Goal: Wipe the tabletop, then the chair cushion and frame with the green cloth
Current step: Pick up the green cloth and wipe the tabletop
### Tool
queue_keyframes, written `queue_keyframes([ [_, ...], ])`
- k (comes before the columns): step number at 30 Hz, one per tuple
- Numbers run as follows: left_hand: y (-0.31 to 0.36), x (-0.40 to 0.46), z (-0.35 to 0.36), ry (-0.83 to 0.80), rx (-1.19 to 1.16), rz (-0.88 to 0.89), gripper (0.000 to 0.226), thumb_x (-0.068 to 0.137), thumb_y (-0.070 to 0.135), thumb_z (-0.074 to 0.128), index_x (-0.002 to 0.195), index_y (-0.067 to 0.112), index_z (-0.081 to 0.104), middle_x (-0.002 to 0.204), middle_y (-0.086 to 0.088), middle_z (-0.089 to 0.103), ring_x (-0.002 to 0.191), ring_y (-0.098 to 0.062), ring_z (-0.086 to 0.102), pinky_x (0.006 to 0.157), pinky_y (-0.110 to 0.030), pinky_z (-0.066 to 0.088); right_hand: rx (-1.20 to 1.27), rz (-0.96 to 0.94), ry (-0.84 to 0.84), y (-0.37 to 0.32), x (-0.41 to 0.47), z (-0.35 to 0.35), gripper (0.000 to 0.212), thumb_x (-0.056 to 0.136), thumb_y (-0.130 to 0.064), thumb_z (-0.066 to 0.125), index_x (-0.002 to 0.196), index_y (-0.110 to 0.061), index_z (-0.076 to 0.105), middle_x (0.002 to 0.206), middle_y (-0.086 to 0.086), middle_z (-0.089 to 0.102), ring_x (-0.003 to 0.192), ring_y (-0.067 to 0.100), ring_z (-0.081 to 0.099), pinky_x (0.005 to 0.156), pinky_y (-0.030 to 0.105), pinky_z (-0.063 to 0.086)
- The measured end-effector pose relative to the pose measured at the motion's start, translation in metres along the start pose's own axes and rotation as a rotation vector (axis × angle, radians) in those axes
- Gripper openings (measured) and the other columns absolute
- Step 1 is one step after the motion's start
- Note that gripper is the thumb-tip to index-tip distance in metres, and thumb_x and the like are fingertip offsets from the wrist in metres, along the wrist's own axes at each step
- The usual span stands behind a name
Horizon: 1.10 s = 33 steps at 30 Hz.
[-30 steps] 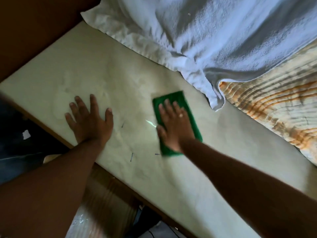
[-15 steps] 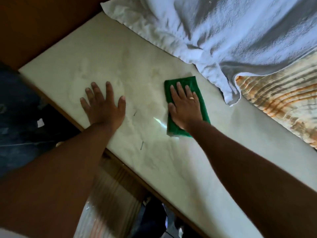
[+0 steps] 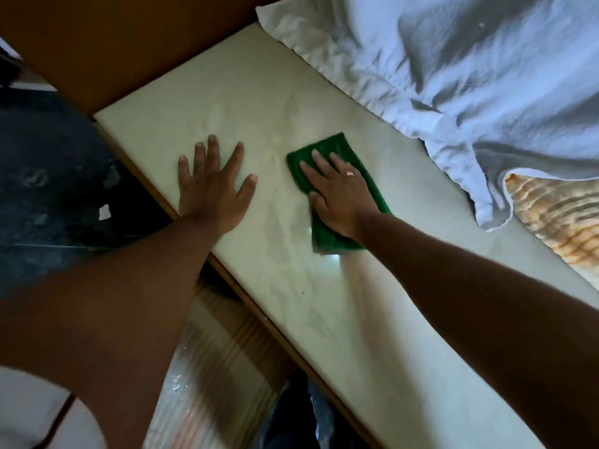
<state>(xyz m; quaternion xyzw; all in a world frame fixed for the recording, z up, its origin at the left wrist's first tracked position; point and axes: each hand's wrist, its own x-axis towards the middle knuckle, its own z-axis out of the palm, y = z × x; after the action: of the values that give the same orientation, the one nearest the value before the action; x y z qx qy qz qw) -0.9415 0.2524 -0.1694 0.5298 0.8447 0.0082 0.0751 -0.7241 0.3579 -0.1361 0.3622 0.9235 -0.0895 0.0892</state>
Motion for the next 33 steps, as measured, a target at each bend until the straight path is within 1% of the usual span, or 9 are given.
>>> queue_keyframes([
  [4, 0.002, -0.001, -0.002, 0.003, -0.001, 0.005, 0.068, 0.097, 0.062, 0.018, 0.159, 0.035, 0.011, 0.169, -0.015, 0.005, 0.155, -0.036, 0.006, 0.123, -0.057, 0.003, -0.047, -0.295, -0.117, -0.049, -0.091, 0.035, 0.066, 0.092, -0.038, 0.026, 0.155, -0.024, 0.024, 0.163, 0.012, 0.024, 0.148, 0.039, 0.021, 0.119, 0.060, 0.017],
  [8, 0.002, 0.000, 0.000, 0.007, 0.000, 0.004, 0.068, 0.096, 0.062, 0.018, 0.159, 0.035, 0.014, 0.168, -0.016, 0.008, 0.155, -0.036, 0.008, 0.123, -0.058, 0.006, -0.028, -0.553, -0.222, -0.033, -0.187, 0.043, 0.067, 0.085, -0.038, 0.043, 0.150, -0.033, 0.033, 0.158, -0.002, 0.038, 0.145, 0.028, 0.032, 0.116, 0.051, 0.031],
  [12, 0.001, 0.001, 0.001, 0.022, 0.001, 0.008, 0.069, 0.095, 0.063, 0.016, 0.158, 0.035, 0.014, 0.168, -0.016, 0.010, 0.155, -0.036, 0.010, 0.122, -0.058, 0.006, -0.042, -0.264, 0.028, 0.030, -0.101, 0.022, 0.058, 0.090, -0.033, 0.044, 0.145, -0.016, 0.048, 0.150, 0.018, 0.046, 0.133, 0.045, 0.047, 0.109, 0.053, 0.038],
  [16, 0.001, 0.000, 0.001, 0.009, 0.008, 0.003, 0.070, 0.095, 0.063, 0.015, 0.159, 0.035, 0.013, 0.168, -0.015, 0.009, 0.155, -0.035, 0.009, 0.123, -0.058, 0.007, 0.023, 0.244, 0.071, 0.003, -0.019, 0.011, 0.064, 0.098, -0.053, 0.026, 0.157, -0.030, 0.018, 0.166, 0.011, 0.016, 0.150, 0.034, 0.016, 0.119, 0.048, 0.019],
  [19, 0.000, -0.002, -0.002, -0.009, 0.005, 0.007, 0.070, 0.095, 0.063, 0.015, 0.159, 0.035, 0.012, 0.169, -0.015, 0.009, 0.155, -0.035, 0.009, 0.123, -0.058, 0.007, -0.034, -0.077, -0.002, -0.059, -0.049, 0.035, 0.065, 0.098, -0.056, 0.012, 0.157, -0.030, 0.008, 0.165, 0.011, 0.018, 0.151, 0.034, 0.011, 0.121, 0.057, 0.012],
  [22, 0.000, -0.001, -0.001, 0.005, 0.006, 0.011, 0.069, 0.095, 0.063, 0.017, 0.159, 0.035, 0.014, 0.168, -0.016, 0.012, 0.155, -0.035, 0.011, 0.123, -0.058, 0.009, 0.048, -0.329, -0.036, -0.035, -0.124, 0.048, 0.062, 0.099, -0.058, 0.029, 0.156, -0.034, 0.021, 0.163, 0.005, 0.026, 0.147, 0.035, 0.025, 0.118, 0.055, 0.017],
  [25, 0.000, 0.001, 0.001, 0.018, 0.008, 0.009, 0.068, 0.096, 0.063, 0.019, 0.158, 0.036, 0.015, 0.168, -0.016, 0.013, 0.155, -0.036, 0.012, 0.122, -0.058, 0.009, 0.021, -0.056, 0.091, 0.056, -0.130, 0.031, 0.063, 0.093, -0.050, 0.044, 0.151, -0.025, 0.035, 0.156, 0.017, 0.037, 0.139, 0.046, 0.037, 0.113, 0.054, 0.033],
  [29, 0.000, 0.001, 0.001, 0.004, 0.023, 0.008, 0.069, 0.095, 0.064, 0.016, 0.158, 0.036, 0.013, 0.168, -0.015, 0.010, 0.155, -0.035, 0.010, 0.123, -0.058, 0.007, 0.048, 0.444, 0.115, 0.067, -0.069, 0.008, 0.065, 0.098, -0.050, 0.032, 0.157, -0.026, 0.021, 0.165, 0.014, 0.016, 0.149, 0.041, 0.015, 0.120, 0.049, 0.016],
  [33, 0.002, -0.002, -0.002, -0.018, 0.027, 0.001, 0.068, 0.096, 0.062, 0.018, 0.159, 0.036, 0.012, 0.169, -0.014, 0.008, 0.155, -0.034, 0.008, 0.123, -0.057, 0.006, -0.021, -0.019, 0.063, -0.038, -0.101, 0.048, 0.065, 0.098, -0.053, 0.016, 0.158, -0.028, 0.011, 0.165, 0.009, 0.017, 0.151, 0.037, 0.010, 0.120, 0.055, 0.005],
])
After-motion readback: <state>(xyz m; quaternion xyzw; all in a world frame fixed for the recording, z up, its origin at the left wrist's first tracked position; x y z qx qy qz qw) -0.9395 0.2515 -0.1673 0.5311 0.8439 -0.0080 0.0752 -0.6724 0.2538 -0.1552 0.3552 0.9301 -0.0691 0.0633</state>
